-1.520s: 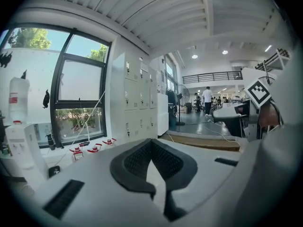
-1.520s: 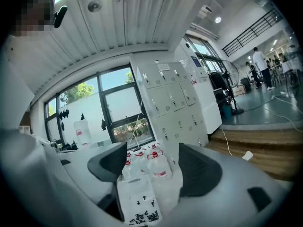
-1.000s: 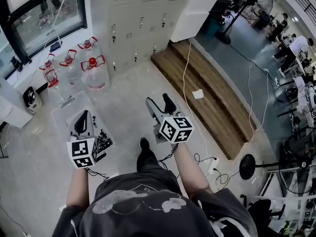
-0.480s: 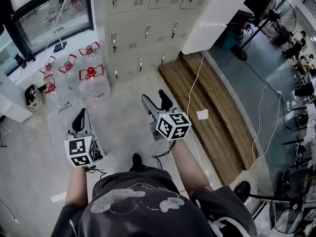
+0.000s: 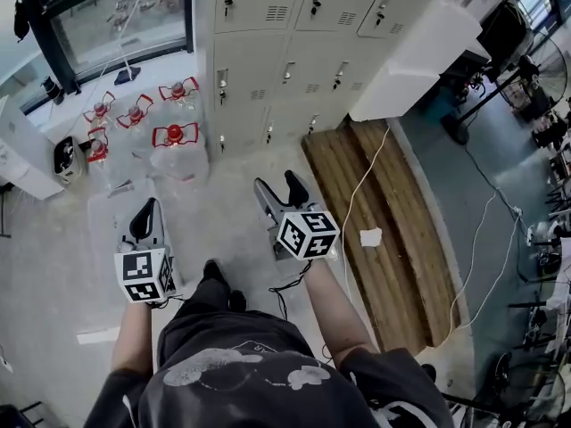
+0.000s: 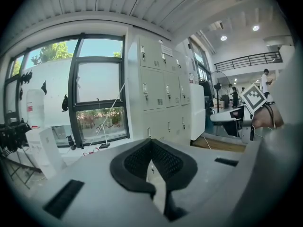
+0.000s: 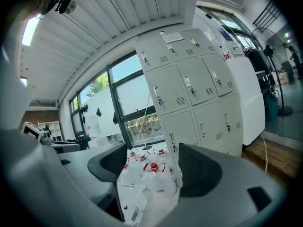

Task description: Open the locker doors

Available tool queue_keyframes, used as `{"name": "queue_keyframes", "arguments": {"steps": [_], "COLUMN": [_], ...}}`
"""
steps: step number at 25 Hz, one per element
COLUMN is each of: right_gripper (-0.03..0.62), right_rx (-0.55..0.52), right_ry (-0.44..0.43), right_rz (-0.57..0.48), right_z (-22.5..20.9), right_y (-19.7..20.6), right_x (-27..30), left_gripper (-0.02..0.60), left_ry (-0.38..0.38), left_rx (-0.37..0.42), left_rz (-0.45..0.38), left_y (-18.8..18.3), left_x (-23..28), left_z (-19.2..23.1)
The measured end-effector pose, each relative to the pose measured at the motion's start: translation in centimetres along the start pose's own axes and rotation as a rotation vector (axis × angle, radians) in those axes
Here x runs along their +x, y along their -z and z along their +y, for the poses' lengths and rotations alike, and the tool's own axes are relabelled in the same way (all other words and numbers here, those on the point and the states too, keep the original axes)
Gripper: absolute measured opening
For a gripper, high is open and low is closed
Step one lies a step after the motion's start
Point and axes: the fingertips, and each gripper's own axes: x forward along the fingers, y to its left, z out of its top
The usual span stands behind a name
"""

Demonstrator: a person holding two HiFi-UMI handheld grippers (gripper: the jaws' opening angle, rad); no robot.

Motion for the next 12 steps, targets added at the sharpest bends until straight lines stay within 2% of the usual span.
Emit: {"name": "queue_keyframes", "arguments": {"steps": [8,12], "right_gripper": [0.324,0.324], "right_rx": [0.012,-0.004], "right_ry": [-0.001,0.004], "right_rz": [0.065,0.087], "right_z": [-3.6,-5.6], "right_y": [0.9,-0.1], "right_x": [4.9,9.6], "left_gripper": [0.009,0.009], "left_ry": [0.020,0.036], "left_rx": [-0.029,-0.030], "left_rz": [0.032,0.040], "left_y": [0.8,0.3], "left_x": [8.1,13.4], "left_z": [0.2,1.3]}}
